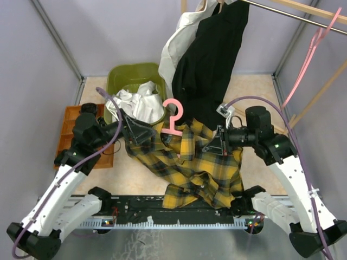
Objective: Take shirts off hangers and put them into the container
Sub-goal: Remove the shirt from the hanger.
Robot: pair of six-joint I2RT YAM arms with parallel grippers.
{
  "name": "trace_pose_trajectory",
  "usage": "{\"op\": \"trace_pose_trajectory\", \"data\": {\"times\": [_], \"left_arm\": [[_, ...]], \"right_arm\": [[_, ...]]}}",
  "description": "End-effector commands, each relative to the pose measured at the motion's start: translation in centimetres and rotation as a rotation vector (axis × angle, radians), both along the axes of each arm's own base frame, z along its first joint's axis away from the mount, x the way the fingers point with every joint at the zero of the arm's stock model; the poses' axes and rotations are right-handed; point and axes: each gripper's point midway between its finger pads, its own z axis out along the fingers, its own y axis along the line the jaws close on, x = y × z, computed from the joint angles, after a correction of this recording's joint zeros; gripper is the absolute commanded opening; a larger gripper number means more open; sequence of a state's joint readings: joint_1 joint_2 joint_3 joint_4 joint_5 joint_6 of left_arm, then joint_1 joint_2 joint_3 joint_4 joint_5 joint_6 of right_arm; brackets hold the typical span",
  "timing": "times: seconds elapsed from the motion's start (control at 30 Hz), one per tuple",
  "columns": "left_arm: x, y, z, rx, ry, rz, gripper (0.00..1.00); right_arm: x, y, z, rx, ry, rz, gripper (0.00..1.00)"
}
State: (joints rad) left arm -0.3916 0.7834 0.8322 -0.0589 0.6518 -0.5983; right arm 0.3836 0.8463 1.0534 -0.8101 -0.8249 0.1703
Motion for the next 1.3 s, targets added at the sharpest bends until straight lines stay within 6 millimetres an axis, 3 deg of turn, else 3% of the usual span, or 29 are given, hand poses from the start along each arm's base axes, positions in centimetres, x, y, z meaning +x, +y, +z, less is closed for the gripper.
{"op": "trace_pose_trajectory", "data": {"times": [0.0,0.1,0.27,0.57,0.9,1.0,1.1,1.17,1.2,1.27], "left_arm": [[-1.5,-2.4,1.7,0.023,-0.107,-0.066,0.83],[-1.0,-4.0,-0.3,0.087,-0.043,-0.053,0.75],[1.5,-3.1,-3.3,0.166,0.046,0.133,0.68],[1.6,-4.4,-5.1,0.216,0.106,0.126,0.57],[1.7,-5.8,-4.8,0.270,0.084,0.156,0.48],[1.4,-6.6,-5.7,0.329,0.091,0.153,0.44],[1.8,-6.1,-6.8,0.394,0.119,0.222,0.32],[2.1,-5.5,-6.8,0.405,0.124,0.264,0.17],[2.3,-5.1,-6.9,0.410,0.128,0.288,0.11],[2.5,-4.0,-6.8,0.420,0.121,0.339,0.03]], "right_arm": [[0.7,1.6,0.9,0.030,-0.042,0.039,0.00],[0.6,2.5,0.5,0.000,-0.046,0.053,0.00],[0.4,2.9,0.3,0.003,-0.038,0.065,0.00],[0.1,2.9,0.2,0.001,-0.032,0.072,0.00],[-0.1,3.1,-0.1,-0.010,-0.006,0.074,0.00],[0.0,3.1,0.1,-0.012,-0.010,0.068,0.00],[0.2,3.0,0.2,-0.017,-0.009,0.051,0.00],[0.1,2.8,0.2,-0.030,-0.008,0.047,0.00],[0.2,2.5,0.2,-0.045,-0.014,0.037,0.05],[0.6,1.8,0.0,-0.086,-0.030,0.000,0.32]]}}
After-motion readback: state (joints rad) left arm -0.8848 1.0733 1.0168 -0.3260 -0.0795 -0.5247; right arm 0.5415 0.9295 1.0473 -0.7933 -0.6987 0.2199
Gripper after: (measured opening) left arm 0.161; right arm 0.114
